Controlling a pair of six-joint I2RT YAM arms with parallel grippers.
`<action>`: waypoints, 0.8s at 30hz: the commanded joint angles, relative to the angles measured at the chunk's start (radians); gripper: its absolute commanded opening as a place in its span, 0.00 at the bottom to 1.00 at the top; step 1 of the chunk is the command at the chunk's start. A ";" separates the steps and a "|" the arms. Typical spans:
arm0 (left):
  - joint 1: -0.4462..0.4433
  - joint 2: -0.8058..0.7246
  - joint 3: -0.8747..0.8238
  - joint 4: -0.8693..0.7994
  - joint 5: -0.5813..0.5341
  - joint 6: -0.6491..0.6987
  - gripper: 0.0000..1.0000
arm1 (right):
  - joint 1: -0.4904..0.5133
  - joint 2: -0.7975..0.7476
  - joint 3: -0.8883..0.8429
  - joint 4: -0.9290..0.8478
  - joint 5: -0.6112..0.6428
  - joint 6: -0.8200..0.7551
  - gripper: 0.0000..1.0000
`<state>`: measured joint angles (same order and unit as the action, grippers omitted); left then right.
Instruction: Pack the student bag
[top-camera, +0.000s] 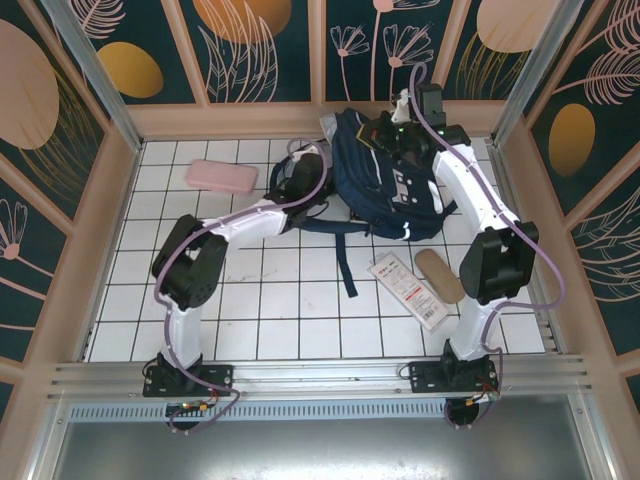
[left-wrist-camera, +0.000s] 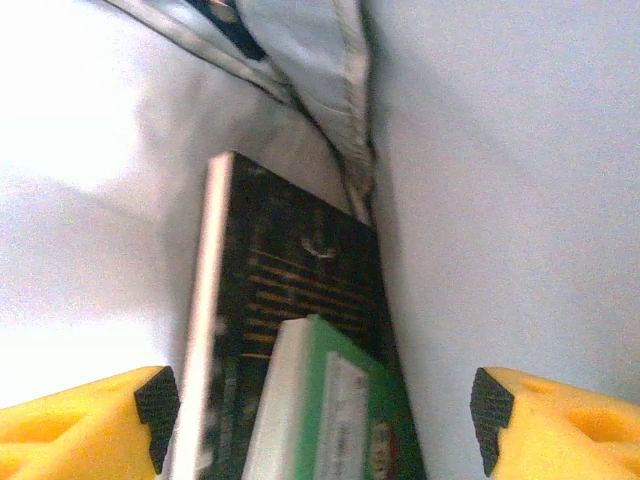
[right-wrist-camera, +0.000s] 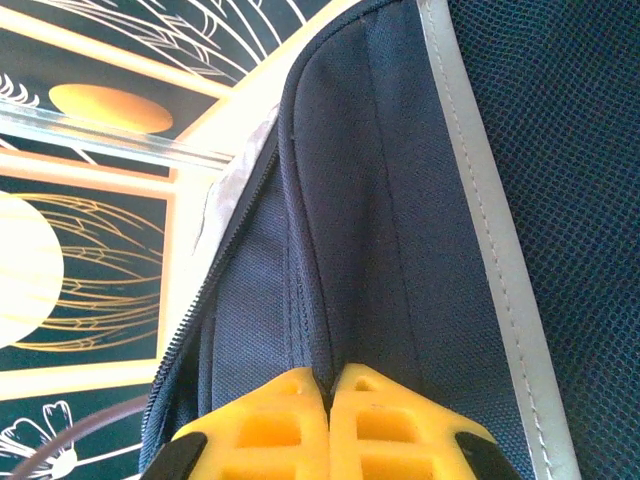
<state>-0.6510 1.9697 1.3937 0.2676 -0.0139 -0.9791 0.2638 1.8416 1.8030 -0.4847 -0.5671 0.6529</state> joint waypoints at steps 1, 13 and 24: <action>0.055 -0.115 -0.105 -0.079 -0.012 0.041 0.78 | -0.016 -0.072 -0.029 0.115 0.004 -0.028 0.00; 0.158 -0.441 -0.279 -0.301 -0.085 0.184 0.84 | -0.006 -0.053 -0.197 0.135 0.069 -0.097 0.06; 0.179 -0.525 -0.308 -0.369 -0.104 0.285 0.86 | 0.041 -0.204 -0.422 0.131 0.255 -0.115 0.35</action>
<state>-0.4759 1.4685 1.0946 -0.0639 -0.1070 -0.7517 0.3065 1.7180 1.4338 -0.3225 -0.4324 0.5552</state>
